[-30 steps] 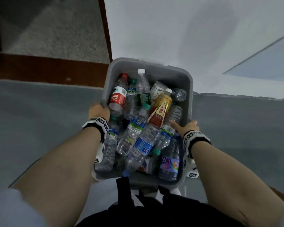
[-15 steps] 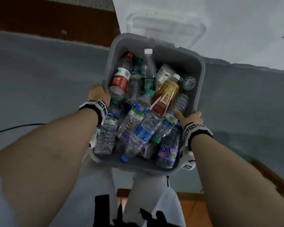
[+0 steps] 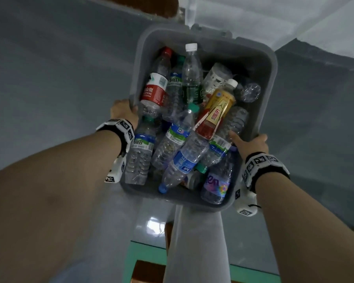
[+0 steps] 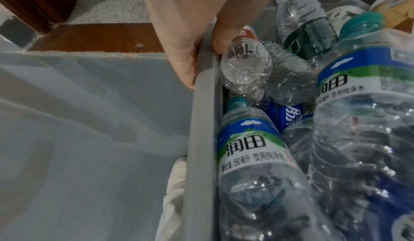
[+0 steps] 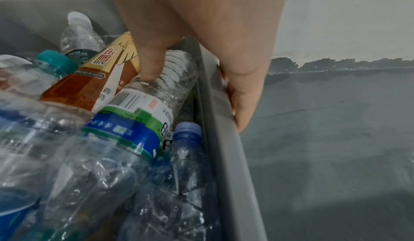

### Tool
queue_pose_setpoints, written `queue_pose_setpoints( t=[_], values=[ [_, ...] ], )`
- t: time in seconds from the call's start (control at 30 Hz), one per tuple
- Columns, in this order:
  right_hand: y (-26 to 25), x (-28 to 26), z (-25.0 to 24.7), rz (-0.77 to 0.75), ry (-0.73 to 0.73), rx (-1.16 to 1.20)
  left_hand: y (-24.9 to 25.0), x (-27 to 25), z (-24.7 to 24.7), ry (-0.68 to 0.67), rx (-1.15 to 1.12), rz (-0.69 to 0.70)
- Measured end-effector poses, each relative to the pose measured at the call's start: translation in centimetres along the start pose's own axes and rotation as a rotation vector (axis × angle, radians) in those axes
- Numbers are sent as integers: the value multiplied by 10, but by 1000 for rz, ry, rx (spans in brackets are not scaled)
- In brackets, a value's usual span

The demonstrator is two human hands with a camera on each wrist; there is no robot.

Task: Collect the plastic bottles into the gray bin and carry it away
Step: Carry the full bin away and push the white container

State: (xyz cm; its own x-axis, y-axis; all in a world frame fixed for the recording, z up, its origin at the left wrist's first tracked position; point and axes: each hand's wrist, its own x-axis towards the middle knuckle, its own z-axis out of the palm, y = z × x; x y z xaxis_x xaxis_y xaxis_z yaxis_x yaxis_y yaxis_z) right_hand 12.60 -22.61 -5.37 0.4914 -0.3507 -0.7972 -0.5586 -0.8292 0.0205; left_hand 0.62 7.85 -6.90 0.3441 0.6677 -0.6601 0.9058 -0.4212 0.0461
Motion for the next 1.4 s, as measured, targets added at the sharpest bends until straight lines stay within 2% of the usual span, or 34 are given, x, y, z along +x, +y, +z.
queue_pose_setpoints(
  t=[0.27, 0.43, 0.63, 0.87, 0.97, 1.07, 1.13, 1.27, 1.4],
  values=[
    [0, 63, 42, 23, -29, 32, 0, 46, 57, 9, 61, 66],
    [2, 82, 59, 54, -30, 85, 3, 58, 77, 17, 66, 70],
    [4, 92, 64, 131, -27, 195, 15, 57, 87, -56, 77, 99],
    [-4, 87, 53, 97, -63, 75, 31, 61, 81, -111, 15, -12],
    [-22, 76, 41, 32, 2, 2, 46, 53, 69, -27, 101, -18],
    [-51, 64, 24, -86, 41, -32, 71, 52, 57, -12, 295, 62],
    [-78, 59, 7, -182, 72, -33, 97, 52, 43, 15, 337, 120],
    [-135, 47, -28, -319, 172, -32, 152, 46, 5, 54, 324, 259],
    [-184, 27, -66, -464, 279, -5, 205, 40, -44, 106, 167, 364]
  ],
)
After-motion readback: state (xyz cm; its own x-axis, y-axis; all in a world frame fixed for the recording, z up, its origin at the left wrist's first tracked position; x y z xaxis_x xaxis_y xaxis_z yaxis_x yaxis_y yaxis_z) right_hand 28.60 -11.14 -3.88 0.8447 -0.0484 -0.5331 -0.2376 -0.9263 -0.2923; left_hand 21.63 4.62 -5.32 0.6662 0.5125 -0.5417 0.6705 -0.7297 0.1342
